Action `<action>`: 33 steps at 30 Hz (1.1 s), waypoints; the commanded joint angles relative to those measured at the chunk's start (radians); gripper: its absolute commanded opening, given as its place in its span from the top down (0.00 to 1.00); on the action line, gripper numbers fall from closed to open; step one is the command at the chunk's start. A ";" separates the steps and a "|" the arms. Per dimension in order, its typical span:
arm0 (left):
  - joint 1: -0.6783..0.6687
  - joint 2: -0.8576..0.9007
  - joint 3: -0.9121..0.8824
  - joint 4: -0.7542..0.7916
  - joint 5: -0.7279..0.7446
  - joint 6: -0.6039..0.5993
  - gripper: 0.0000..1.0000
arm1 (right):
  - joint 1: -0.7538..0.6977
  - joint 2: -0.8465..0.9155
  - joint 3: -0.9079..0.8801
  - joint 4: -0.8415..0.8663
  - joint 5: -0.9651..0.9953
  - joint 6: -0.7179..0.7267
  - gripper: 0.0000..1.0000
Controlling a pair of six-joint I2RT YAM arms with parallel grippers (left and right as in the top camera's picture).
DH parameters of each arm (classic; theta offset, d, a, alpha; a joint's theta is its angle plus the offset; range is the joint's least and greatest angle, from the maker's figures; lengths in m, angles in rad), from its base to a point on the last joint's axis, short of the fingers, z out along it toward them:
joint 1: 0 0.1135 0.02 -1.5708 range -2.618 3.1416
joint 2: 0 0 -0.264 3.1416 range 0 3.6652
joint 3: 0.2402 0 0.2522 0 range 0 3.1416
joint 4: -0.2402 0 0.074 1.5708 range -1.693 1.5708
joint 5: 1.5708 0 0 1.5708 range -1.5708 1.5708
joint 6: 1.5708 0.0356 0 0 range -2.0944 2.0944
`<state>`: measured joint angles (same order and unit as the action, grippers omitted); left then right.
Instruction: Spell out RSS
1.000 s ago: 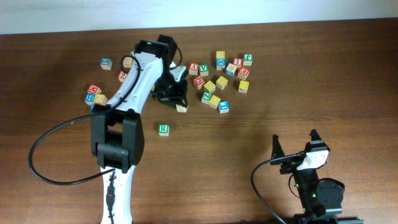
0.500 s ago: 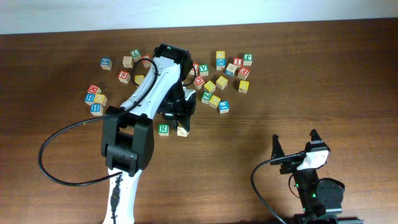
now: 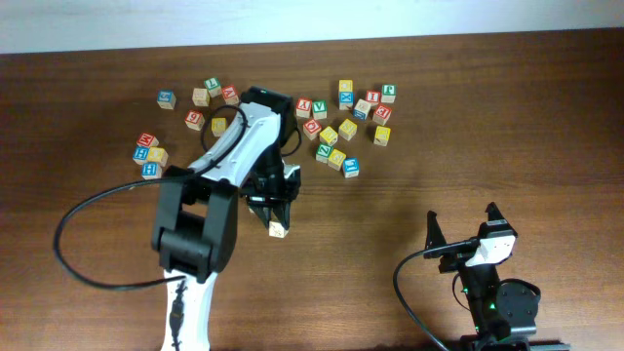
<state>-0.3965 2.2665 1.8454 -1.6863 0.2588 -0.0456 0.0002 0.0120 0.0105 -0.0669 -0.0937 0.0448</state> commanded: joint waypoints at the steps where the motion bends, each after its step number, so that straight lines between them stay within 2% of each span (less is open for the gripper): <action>1: 0.026 -0.143 0.000 -0.001 0.076 0.036 0.87 | -0.007 -0.009 -0.005 -0.005 0.005 0.000 0.01; 10: 0.043 -0.447 -0.013 -0.001 0.086 0.006 0.88 | -0.007 -0.009 -0.005 -0.005 0.005 0.000 0.02; 15: 0.042 -0.566 -0.145 0.084 0.086 -0.064 0.87 | -0.007 -0.009 -0.005 -0.005 0.005 0.000 0.02; 18: 0.038 -0.589 -0.305 0.251 0.086 -0.161 0.86 | -0.007 -0.009 -0.005 -0.005 0.005 0.000 0.02; 21: 0.025 -0.587 -0.475 0.483 0.086 -0.291 0.85 | -0.007 -0.009 -0.005 -0.005 0.005 0.000 0.02; 26: 0.024 -0.587 -0.624 0.750 0.072 -0.496 0.83 | -0.007 -0.009 -0.005 -0.005 0.005 0.000 0.02; 29: 0.022 -0.587 -0.637 0.797 0.005 -0.600 0.83 | -0.007 -0.009 -0.005 -0.005 0.005 0.000 0.02; 33: -0.016 -0.586 -0.637 0.818 -0.153 -0.806 0.82 | -0.007 -0.009 -0.005 -0.005 0.005 0.000 0.02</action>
<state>-0.3794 1.6814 1.2140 -0.8810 0.2512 -0.6224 0.0002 0.0120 0.0105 -0.0669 -0.0937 0.0452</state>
